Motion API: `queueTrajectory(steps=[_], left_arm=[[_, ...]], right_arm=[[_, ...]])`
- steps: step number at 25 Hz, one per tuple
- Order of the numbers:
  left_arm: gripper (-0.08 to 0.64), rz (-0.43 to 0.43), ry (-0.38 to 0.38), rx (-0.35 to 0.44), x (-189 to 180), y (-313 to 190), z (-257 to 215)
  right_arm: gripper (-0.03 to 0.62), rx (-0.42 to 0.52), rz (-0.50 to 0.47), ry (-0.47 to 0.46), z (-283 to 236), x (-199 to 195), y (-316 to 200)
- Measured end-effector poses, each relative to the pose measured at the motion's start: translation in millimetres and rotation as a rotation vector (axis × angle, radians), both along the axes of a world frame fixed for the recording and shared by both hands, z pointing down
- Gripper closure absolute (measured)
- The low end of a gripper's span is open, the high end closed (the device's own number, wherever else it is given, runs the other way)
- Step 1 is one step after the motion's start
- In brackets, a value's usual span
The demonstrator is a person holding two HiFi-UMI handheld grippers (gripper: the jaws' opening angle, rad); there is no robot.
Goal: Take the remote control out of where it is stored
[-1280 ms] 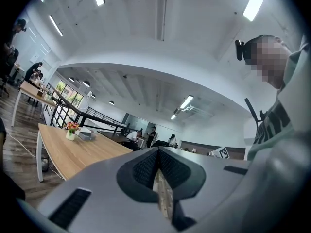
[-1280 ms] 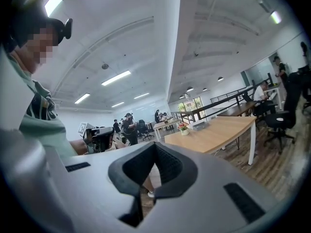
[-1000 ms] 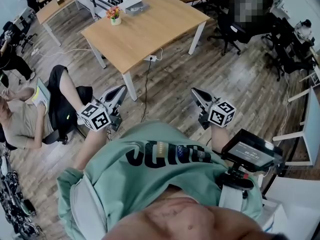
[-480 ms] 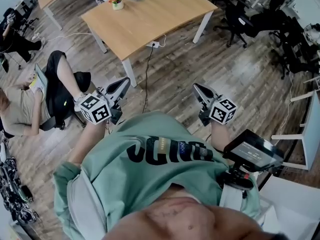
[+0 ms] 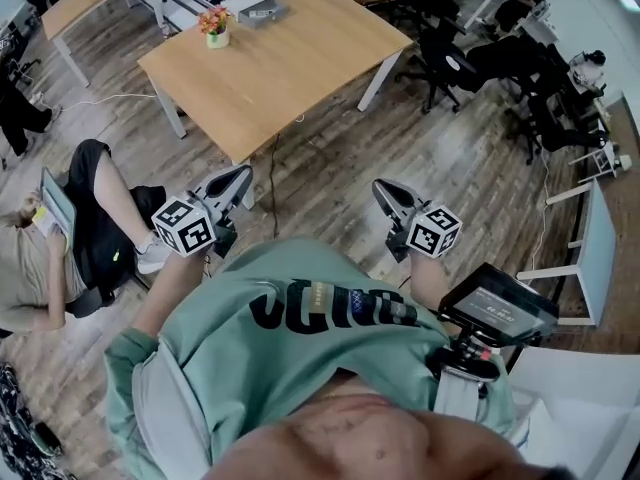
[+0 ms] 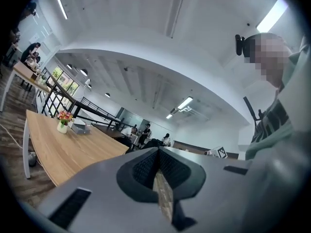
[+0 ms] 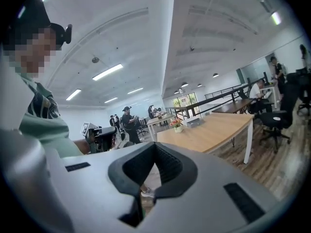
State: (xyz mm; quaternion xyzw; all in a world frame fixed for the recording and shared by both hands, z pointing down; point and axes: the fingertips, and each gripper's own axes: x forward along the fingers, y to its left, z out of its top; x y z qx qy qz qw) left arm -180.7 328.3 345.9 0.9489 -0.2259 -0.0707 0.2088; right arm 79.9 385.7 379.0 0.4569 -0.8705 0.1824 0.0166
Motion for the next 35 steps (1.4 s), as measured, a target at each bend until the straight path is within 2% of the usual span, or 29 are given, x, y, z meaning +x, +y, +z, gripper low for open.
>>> queueTrajectory(steps=[4, 9, 15, 21, 26, 30, 35], left_arm=[[0.557, 0.014, 0.030, 0.017, -39, -53, -6], [0.557, 0.019, 0.050, 0.007, -82, -105, -5], [0.557, 0.009, 0.051, -0.039, -93, -155, 11], [0.557, -0.049, 0.023, -0.079, -65, -193, 27], [0.557, -0.178, 0.001, -0.067, -9, -229, 0], [0.557, -0.257, -0.014, -0.040, 19, -232, 3], [0.557, -0.354, -0.070, -0.046, 43, -236, -5]], right_arm=[[0.588, 0.017, 0.014, 0.032, -17, -38, -48], [0.588, 0.014, -0.021, 0.079, -27, -90, -102], [0.588, -0.036, -0.050, 0.094, -15, -105, -154], [0.588, -0.073, -0.126, 0.056, 6, -79, -214], [0.588, -0.045, -0.264, 0.002, -3, -32, -288], [0.588, -0.010, -0.342, -0.006, 3, -3, -315], [0.588, -0.024, -0.401, -0.074, 9, 30, -348]])
